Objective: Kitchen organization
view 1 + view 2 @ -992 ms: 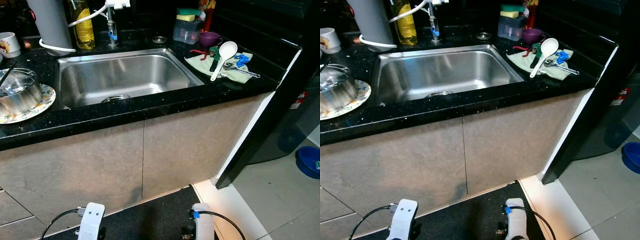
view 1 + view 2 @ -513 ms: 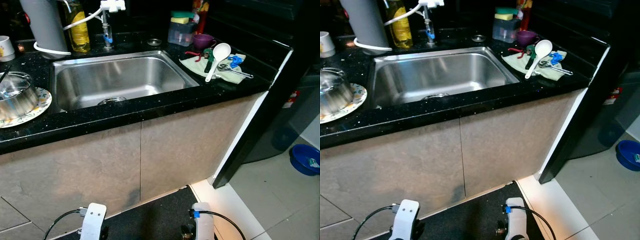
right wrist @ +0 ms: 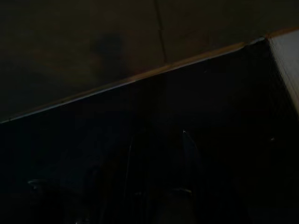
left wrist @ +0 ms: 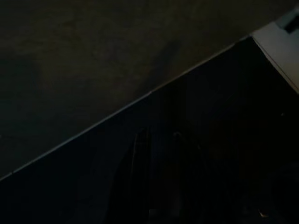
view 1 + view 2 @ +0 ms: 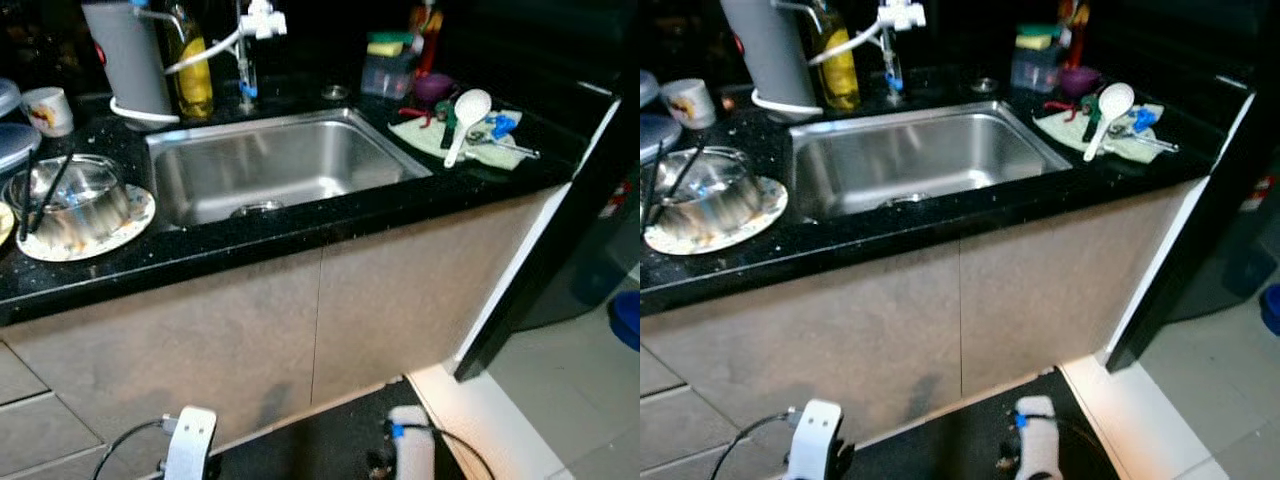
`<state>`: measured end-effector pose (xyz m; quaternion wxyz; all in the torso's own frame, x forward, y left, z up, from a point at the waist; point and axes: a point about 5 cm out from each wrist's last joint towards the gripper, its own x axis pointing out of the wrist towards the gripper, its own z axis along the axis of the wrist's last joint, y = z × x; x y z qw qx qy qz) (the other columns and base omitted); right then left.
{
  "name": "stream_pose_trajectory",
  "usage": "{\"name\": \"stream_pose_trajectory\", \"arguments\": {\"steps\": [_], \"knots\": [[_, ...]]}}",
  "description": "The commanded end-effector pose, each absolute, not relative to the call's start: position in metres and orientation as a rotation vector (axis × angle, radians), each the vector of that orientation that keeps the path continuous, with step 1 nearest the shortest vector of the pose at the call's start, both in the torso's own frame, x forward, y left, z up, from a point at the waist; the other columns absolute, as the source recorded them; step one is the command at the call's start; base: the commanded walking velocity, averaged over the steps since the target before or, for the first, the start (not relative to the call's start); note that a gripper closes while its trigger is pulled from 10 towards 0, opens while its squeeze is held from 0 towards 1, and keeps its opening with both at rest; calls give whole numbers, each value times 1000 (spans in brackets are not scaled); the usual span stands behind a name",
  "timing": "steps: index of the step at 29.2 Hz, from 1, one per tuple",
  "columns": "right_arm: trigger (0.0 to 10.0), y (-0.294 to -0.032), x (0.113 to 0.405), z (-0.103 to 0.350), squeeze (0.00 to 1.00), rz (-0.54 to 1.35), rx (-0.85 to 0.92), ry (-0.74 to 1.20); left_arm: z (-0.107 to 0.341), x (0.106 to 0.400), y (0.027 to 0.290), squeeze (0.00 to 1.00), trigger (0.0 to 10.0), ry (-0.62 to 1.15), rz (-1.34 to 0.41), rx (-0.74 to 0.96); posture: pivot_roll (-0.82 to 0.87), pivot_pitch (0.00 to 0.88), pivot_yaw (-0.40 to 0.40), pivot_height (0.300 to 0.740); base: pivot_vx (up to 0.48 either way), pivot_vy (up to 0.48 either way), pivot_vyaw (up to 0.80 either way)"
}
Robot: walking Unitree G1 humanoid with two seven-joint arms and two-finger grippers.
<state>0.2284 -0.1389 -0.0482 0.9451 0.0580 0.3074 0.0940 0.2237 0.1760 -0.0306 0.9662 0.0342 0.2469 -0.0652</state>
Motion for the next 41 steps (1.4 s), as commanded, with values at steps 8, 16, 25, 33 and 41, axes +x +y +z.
{"name": "stream_pose_trajectory", "arguments": {"steps": [8,16,25,33,41], "knots": [[10000,-133,225,-51,0,206,133,638,-35,218,182,0,10000,523,-122,78,-28,131,-45,740,0,390,0],[10000,-132,226,-51,0,207,138,636,-35,219,183,0,10000,519,-128,82,-29,134,-42,740,0,387,0],[10000,-132,226,-51,0,206,141,635,-36,221,185,0,10000,525,-129,84,-28,136,-41,740,0,385,0],[10000,-131,226,-51,0,209,140,632,-37,222,184,0,10000,528,-138,90,-29,140,-40,740,0,380,0],[10000,-131,227,-51,0,206,142,629,-38,222,186,0,10000,556,-155,117,-29,140,-38,740,0,-180,0]]}}
